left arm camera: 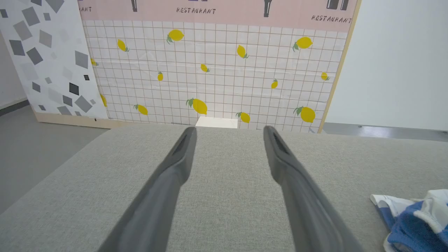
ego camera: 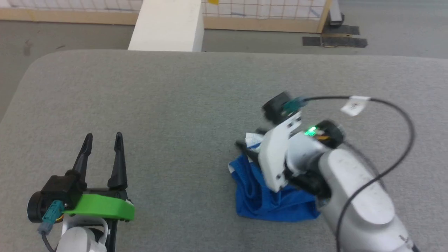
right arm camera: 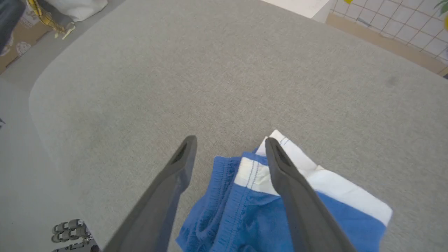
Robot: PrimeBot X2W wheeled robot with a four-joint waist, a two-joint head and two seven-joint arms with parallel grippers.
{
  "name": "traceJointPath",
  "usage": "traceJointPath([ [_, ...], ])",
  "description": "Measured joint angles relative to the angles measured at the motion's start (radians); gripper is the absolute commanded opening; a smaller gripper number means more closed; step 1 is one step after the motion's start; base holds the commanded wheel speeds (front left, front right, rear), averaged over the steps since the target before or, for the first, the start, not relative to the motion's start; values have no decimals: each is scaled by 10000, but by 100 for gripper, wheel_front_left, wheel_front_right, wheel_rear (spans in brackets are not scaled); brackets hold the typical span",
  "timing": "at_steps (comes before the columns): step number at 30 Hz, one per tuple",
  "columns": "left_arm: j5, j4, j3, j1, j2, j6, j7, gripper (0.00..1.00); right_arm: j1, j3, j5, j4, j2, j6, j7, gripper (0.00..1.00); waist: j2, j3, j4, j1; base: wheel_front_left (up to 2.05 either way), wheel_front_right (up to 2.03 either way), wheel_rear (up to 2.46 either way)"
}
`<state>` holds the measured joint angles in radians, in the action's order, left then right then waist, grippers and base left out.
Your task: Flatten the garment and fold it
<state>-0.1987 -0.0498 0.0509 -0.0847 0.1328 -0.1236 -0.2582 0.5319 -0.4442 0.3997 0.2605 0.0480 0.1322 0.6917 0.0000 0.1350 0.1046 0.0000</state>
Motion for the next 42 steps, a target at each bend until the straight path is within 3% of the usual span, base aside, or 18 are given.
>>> traceJointPath([
  [8,84,224,-27,86,42,0,2,100,-1271,2539,-2493,-1160,35,0,508,100,0,-181,-557,0,0,0,0],
  [15,96,299,-94,103,38,0,0,100,-2455,2683,-2573,-1147,29,0,792,100,0,1,-654,0,0,0,0],
  [26,35,249,-247,71,94,0,2,100,-2400,2715,-2738,683,21,0,408,100,0,271,-262,0,0,0,0],
  [27,35,249,-242,72,98,0,2,100,-2357,2754,-2732,769,21,0,393,87,0,274,-248,0,0,0,0],
  [29,35,240,-215,74,105,0,2,100,-2238,2786,-2725,947,19,0,357,1,0,262,-254,0,0,0,0],
  [38,36,382,199,262,171,0,0,100,-1946,2155,-2830,1057,-4,4,236,0,0,215,-859,0,0,0,0],
  [39,35,435,291,323,184,0,0,100,-1872,1912,-2857,1003,88,4,309,0,0,217,-1008,0,0,0,0],
  [40,35,679,550,451,201,0,0,100,-1549,1085,-2821,750,683,4,554,0,0,251,-1505,0,0,0,0],
  [42,-6,859,819,476,209,0,0,100,-1288,594,-2688,575,1183,4,706,0,0,297,-1886,0,0,0,0],
])
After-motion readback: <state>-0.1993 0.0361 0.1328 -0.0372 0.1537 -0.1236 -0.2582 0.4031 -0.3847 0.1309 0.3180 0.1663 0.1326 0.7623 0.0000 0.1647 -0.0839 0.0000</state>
